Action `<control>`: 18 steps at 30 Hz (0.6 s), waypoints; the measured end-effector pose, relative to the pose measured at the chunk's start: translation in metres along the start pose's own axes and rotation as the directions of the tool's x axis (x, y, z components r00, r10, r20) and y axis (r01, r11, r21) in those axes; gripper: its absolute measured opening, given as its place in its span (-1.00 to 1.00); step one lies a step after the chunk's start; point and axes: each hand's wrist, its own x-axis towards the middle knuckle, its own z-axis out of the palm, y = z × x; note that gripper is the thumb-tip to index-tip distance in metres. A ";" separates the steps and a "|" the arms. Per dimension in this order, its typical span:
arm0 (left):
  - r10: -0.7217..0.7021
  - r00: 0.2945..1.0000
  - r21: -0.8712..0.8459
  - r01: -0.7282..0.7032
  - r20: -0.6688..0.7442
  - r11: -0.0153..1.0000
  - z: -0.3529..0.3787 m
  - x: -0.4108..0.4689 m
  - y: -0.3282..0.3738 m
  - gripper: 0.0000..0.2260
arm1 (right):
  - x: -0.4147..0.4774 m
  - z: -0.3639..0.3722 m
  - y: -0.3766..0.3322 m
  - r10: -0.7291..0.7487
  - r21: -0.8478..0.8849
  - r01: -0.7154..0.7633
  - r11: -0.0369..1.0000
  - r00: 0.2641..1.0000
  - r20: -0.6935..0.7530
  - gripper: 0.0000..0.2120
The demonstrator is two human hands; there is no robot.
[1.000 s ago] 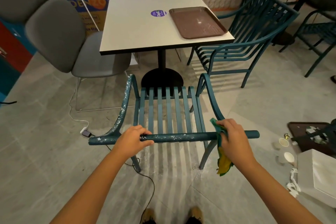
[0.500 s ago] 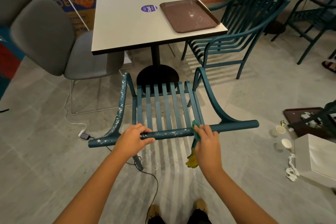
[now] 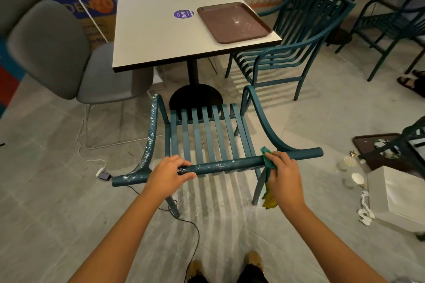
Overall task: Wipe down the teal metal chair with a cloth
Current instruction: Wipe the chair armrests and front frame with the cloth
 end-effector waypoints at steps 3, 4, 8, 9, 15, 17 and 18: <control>0.000 1.000 0.001 0.000 -0.003 1.000 0.001 -0.001 -0.001 -0.73 | -0.001 0.007 -0.008 0.000 -0.003 0.000 1.000 1.000 -0.011 -0.65; -0.002 1.000 0.001 0.002 -0.002 1.000 0.001 -0.001 -0.001 -0.73 | -0.003 0.011 -0.014 -0.025 -0.016 0.025 1.000 1.000 -0.004 -0.64; -0.002 1.000 0.014 0.002 0.020 1.000 -0.001 -0.001 -0.001 -0.74 | -0.007 0.028 -0.049 -0.147 -0.101 0.156 0.983 0.985 0.088 -0.62; 0.003 0.999 0.024 -0.004 0.032 1.000 -0.001 -0.001 0.000 -0.73 | -0.006 0.029 -0.057 -0.169 -0.119 0.182 0.976 0.979 0.110 -0.64; 0.057 0.997 0.131 -0.062 0.046 0.989 -0.007 -0.005 -0.001 -0.57 | 0.024 0.005 -0.074 -0.022 -0.089 0.056 0.994 0.940 0.341 -0.68; 0.057 0.998 0.129 -0.060 0.029 0.990 -0.011 -0.009 -0.005 -0.50 | 0.032 -0.004 -0.071 0.016 -0.076 0.009 0.997 0.950 0.313 -0.69; 0.054 0.998 0.123 -0.056 0.020 0.991 -0.014 -0.012 -0.008 -0.49 | 0.035 -0.007 -0.068 0.032 -0.093 -0.002 0.996 0.949 0.313 -0.70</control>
